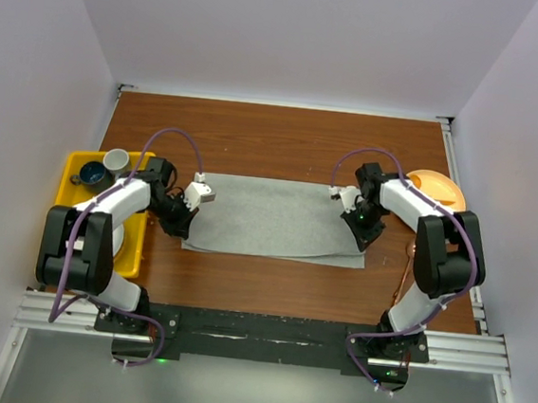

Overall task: Fold the napkin into a case and place the utensils inside
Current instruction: Fold and flatten the napkin at the center of the board.

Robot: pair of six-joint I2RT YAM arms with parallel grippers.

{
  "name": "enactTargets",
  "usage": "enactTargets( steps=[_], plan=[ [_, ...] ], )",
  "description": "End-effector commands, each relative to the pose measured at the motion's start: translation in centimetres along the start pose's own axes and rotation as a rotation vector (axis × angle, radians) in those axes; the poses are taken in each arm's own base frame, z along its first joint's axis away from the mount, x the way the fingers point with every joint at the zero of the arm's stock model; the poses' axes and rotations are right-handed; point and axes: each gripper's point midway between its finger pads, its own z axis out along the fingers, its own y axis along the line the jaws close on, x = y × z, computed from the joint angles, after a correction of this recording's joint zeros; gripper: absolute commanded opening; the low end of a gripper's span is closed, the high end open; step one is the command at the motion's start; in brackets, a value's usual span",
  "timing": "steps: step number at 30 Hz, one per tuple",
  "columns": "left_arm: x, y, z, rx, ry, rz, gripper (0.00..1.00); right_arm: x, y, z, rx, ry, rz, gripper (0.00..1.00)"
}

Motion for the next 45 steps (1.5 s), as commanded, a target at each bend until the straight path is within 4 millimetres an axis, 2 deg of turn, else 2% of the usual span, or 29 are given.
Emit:
enactTargets(
  steps=[1,6,10,15,16,18,19,21,23,26,27,29,31,34,35,41,45],
  plan=[
    [-1.6,0.3,-1.3,-0.029,-0.040,0.036,0.00,-0.9,0.2,-3.8,0.005,-0.073,-0.029,0.00],
    [-1.3,0.2,-0.9,-0.022,-0.037,0.028,0.00,-0.5,1.1,-4.4,-0.035,-0.058,-0.034,0.00],
    [-1.2,0.1,-0.7,-0.017,-0.037,0.022,0.00,0.3,2.0,-3.2,-0.068,-0.011,-0.057,0.00],
    [-0.8,0.1,-0.6,-0.019,-0.029,0.022,0.00,0.1,2.0,-1.7,-0.083,0.025,-0.067,0.00],
    [-0.9,0.1,-0.6,-0.017,-0.032,0.026,0.00,0.2,2.0,-1.4,-0.091,0.038,-0.070,0.05],
    [-1.3,-0.1,-0.9,-0.005,-0.045,0.029,0.10,0.2,2.4,-1.7,-0.119,0.051,-0.088,0.10],
    [-1.5,-0.3,-1.1,0.002,-0.054,0.031,0.14,0.3,2.5,-2.1,-0.127,0.048,-0.096,0.17],
    [-2.6,-0.8,-2.1,0.040,-0.100,0.033,0.30,0.2,2.7,-3.3,-0.134,0.032,-0.114,0.35],
    [-3.5,-1.1,-3.0,0.055,-0.134,0.055,0.39,0.0,2.7,-5.0,-0.122,-0.011,-0.127,0.50],
    [-5.4,-1.5,-4.8,0.068,-0.197,0.087,0.46,-1.0,2.7,-6.5,-0.104,-0.075,-0.146,0.51],
    [-6.4,-1.4,-5.3,0.062,-0.228,0.097,0.47,-1.5,2.6,-6.7,-0.098,-0.092,-0.133,0.50],
    [-7.2,-1.1,-5.6,0.046,-0.253,0.078,0.50,-2.2,2.2,-6.4,-0.087,-0.108,-0.118,0.49],
    [-7.4,-0.8,-5.1,0.048,-0.249,0.071,0.49,-2.5,2.1,-5.3,-0.094,-0.091,-0.089,0.45],
    [-6.3,-0.4,-3.9,0.052,-0.209,0.055,0.42,-2.9,2.1,-3.6,-0.109,-0.075,-0.067,0.38],
    [-6.0,-0.4,-3.6,0.055,-0.199,0.053,0.36,-3.0,2.1,-3.3,-0.108,-0.078,-0.064,0.37],
    [-2.4,-0.8,-1.2,0.039,-0.093,0.044,0.16,-1.0,1.5,-0.7,-0.086,0.004,-0.090,0.32],
    [-0.4,-0.2,-0.3,0.012,-0.021,0.031,0.11,0.8,1.0,0.8,-0.059,0.070,-0.111,0.32]
  ],
)
